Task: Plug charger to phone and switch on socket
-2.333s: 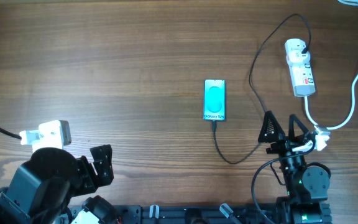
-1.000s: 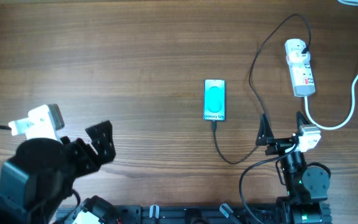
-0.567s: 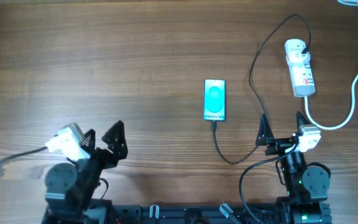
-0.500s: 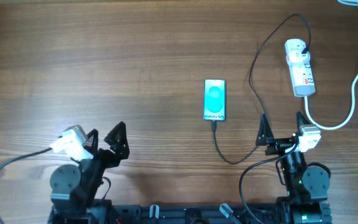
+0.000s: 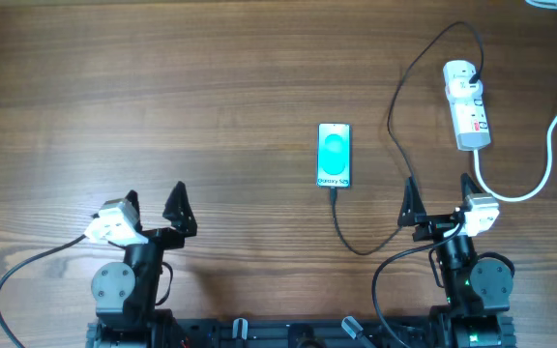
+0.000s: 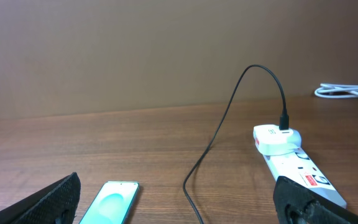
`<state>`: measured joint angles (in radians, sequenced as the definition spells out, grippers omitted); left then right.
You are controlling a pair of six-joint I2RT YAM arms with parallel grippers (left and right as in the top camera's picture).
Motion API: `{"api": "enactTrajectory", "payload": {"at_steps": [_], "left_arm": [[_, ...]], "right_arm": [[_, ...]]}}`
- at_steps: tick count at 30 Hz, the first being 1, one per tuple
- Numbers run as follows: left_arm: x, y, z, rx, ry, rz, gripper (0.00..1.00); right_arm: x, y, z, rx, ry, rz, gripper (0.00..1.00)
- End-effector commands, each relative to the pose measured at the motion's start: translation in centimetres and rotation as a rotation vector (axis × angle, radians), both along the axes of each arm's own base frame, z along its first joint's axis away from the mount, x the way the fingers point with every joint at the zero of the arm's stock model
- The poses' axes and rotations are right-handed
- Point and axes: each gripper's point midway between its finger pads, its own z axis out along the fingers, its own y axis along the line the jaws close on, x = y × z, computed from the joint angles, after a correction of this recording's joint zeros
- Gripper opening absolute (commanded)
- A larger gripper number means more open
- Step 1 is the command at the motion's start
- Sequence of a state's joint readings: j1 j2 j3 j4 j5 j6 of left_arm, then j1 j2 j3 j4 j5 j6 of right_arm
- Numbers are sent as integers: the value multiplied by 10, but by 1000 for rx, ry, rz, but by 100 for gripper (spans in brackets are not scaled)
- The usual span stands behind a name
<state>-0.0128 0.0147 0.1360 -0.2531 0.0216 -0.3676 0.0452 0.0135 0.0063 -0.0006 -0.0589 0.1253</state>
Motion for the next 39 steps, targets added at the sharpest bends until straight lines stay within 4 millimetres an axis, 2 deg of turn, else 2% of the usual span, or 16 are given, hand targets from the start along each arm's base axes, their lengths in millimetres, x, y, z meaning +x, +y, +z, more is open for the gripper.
{"api": "enactTrajectory", "payload": {"at_steps": [1, 5, 10, 21, 28, 39], "left_arm": [[3, 18, -19, 32, 20, 89, 100], [10, 19, -16, 83, -63, 88, 100], [10, 12, -17, 256, -60, 23, 100], [10, 11, -18, 256, -60, 21, 100], [10, 11, -18, 337, -60, 11, 100], [10, 9, -17, 358, -65, -4, 100]], "right_arm": [[-1, 1, 2, -18, -12, 5, 100], [-1, 1, 2, -17, -11, 5, 100], [-1, 1, 2, -17, -11, 5, 100], [-1, 1, 2, -17, -11, 5, 100], [-1, 1, 2, -17, -11, 5, 100], [-1, 1, 2, -18, -11, 5, 100]]}}
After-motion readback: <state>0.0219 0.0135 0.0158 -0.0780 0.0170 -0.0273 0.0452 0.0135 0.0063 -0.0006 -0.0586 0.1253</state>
